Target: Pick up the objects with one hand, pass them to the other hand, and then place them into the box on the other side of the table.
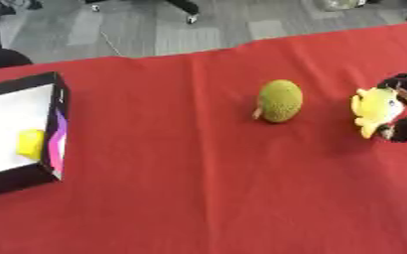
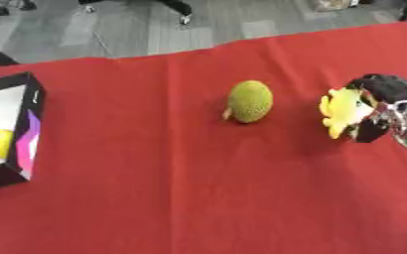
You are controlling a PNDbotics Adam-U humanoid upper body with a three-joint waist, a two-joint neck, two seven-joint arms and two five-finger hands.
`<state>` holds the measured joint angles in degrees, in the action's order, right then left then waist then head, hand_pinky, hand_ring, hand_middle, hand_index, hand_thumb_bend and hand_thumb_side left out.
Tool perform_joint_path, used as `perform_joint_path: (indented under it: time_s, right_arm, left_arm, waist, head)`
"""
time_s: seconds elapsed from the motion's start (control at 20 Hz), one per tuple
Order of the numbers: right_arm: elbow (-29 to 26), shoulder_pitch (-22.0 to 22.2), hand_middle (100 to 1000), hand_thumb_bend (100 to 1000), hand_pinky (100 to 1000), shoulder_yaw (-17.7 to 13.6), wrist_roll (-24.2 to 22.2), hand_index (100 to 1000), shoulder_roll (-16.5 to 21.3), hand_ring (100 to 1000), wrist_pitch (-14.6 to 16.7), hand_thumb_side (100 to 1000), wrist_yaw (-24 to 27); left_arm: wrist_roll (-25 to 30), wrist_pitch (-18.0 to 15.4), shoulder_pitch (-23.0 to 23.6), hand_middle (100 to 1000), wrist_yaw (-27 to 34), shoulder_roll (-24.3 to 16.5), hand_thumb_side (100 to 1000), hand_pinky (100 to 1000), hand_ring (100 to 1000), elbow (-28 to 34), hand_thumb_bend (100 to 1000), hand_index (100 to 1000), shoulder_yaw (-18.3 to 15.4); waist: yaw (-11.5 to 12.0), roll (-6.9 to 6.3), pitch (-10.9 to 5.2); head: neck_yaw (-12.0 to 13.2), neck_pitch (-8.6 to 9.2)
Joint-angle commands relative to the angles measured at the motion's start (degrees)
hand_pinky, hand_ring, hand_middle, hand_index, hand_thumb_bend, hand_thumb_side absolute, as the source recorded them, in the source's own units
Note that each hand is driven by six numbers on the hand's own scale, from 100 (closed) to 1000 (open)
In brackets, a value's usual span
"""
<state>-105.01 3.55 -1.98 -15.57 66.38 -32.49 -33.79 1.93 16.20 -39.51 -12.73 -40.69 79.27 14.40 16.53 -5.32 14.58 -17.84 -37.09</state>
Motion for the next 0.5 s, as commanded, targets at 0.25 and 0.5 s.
perform_joint_path:
  time_s: [0.25, 0.5]
  right_arm:
    - [-0.8, -0.3, 613, 335, 971, 0.0, 6.5, 717, 0.6, 799, -0.4, 100, 3.9]
    - [-1.2, 0.0, 424, 337, 917, 0.4, 15.1, 539, 0.3, 691, -1.2, 100, 5.7]
  left_arm:
    - [0.0, 0.0, -0.9, 658, -0.2, -1.4, 502, 828, 717, 0.3, 100, 769, -0.4]
    - [-0.1, 0.1, -0.8, 656, -0.2, -1.4, 506, 829, 716, 0.3, 100, 767, -0.4]
  waist:
    - [0.2, -0.77, 0.00]
    - [0.3, -0.60, -0.11]
  head:
    - [0.2, 0.22]
    - [0.3, 0.12]
